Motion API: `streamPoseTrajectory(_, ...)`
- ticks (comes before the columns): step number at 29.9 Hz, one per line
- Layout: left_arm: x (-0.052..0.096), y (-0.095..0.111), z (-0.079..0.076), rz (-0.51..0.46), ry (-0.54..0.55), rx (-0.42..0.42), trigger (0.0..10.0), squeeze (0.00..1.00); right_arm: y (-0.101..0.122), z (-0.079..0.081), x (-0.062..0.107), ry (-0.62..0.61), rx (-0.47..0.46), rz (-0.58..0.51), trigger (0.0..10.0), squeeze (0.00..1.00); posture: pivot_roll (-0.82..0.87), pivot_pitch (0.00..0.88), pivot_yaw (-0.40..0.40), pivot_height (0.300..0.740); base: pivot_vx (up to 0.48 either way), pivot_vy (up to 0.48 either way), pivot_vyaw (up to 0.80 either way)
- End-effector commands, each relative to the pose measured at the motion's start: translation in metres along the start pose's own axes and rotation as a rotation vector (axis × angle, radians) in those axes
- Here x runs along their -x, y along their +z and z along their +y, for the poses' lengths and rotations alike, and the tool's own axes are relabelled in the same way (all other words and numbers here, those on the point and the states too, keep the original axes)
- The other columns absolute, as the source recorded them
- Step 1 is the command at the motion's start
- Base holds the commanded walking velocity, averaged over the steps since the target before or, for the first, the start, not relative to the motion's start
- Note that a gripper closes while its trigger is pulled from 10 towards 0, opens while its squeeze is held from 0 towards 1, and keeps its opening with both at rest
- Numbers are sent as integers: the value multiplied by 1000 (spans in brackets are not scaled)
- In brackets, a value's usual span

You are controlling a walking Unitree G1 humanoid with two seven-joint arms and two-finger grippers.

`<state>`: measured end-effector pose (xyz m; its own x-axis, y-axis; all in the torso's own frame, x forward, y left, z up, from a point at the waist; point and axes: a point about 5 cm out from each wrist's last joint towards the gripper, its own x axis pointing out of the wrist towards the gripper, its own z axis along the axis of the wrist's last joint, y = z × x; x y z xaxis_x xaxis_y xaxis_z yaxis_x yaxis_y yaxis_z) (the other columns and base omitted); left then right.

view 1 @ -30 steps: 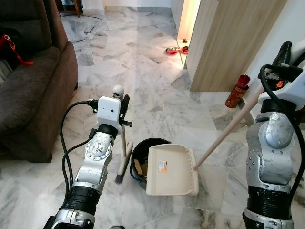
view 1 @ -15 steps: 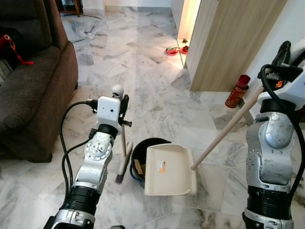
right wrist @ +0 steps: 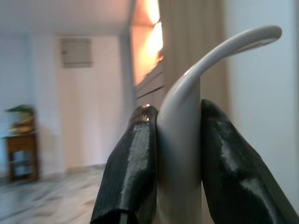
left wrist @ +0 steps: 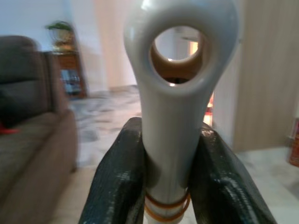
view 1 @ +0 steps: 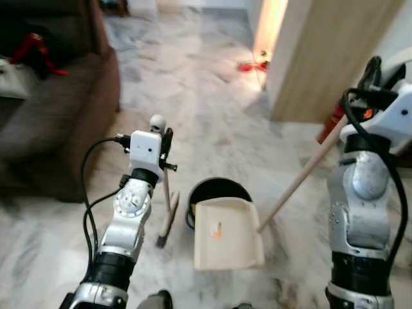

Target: Sweep floor

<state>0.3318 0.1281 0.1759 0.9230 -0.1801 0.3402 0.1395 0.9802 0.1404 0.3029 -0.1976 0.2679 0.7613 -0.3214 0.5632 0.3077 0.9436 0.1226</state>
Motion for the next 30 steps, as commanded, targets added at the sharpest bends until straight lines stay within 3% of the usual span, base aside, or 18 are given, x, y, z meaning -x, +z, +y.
streamPoseTrajectory(1, -5, 12, 0, -57, -5, -16, 10000, 0, 9, -1, -3, -11, -22, -42, 10000, 0, 110, 129, -60, 740, 0, 0, 0)
streamPoseTrajectory(14, -4, 12, 0, -60, -6, -11, 10000, 0, 10, -1, -3, -6, -23, -42, 10000, 0, 109, 130, -60, 740, 0, 0, 0)
streamPoseTrajectory(30, -4, 12, -1, -61, -11, -3, 10000, 0, 10, 0, -3, -1, -23, -42, 10000, 0, 105, 129, -61, 740, -253, 0, 0)
